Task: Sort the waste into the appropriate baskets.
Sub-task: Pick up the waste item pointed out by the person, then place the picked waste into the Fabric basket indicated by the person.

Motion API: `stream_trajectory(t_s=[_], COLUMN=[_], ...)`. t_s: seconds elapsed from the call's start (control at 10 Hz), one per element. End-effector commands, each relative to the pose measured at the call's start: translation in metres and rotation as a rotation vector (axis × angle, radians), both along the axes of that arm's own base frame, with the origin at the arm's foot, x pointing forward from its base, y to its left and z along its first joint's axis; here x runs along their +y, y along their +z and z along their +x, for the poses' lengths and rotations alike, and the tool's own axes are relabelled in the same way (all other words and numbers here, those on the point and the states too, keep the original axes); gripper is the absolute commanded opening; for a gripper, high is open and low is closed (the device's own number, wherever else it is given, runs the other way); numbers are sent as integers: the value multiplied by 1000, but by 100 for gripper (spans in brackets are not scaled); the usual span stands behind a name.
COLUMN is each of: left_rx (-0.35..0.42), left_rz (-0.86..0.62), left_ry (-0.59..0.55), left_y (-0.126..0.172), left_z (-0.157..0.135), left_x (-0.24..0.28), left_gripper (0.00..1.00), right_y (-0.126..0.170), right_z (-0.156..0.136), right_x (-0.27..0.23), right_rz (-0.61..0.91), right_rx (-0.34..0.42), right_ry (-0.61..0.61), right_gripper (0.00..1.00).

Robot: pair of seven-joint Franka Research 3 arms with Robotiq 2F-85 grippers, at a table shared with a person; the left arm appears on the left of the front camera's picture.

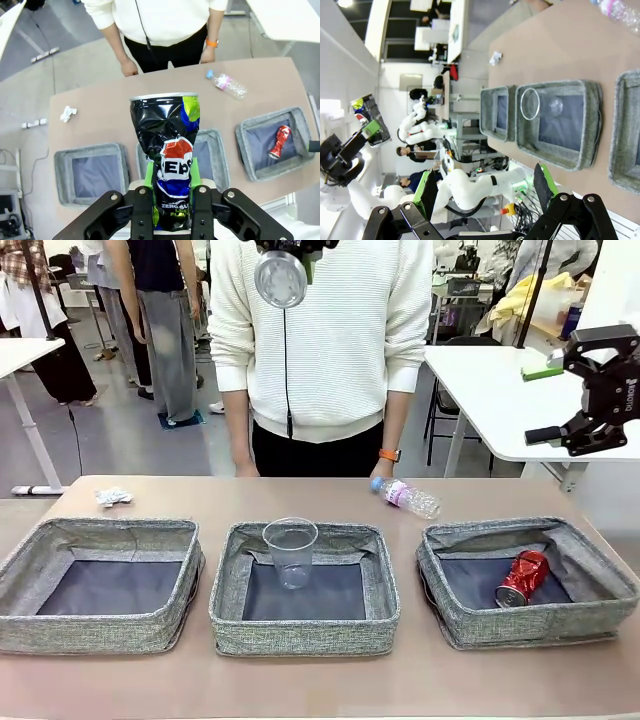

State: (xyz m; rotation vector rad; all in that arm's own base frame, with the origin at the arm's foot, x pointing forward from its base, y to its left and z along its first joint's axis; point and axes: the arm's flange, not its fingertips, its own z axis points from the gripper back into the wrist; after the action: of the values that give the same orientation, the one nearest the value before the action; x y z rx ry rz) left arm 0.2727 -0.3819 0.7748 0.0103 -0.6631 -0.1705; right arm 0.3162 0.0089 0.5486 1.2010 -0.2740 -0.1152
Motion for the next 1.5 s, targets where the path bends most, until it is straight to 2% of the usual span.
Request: stream_trajectory(t_s=[0.0,1.4], left_rx=[6,0], left_rz=[-3,-1], left_ry=[0,-1], left_y=[3,0], left_z=[-1,0], left_x=[6,0], left_gripper=[29,29], right_y=[4,0], right_z=[0,0], right_x=[2,0], right_rz=[14,0], right_rx=[11,0], right_ry=[-2,0], right_gripper=[100,100])
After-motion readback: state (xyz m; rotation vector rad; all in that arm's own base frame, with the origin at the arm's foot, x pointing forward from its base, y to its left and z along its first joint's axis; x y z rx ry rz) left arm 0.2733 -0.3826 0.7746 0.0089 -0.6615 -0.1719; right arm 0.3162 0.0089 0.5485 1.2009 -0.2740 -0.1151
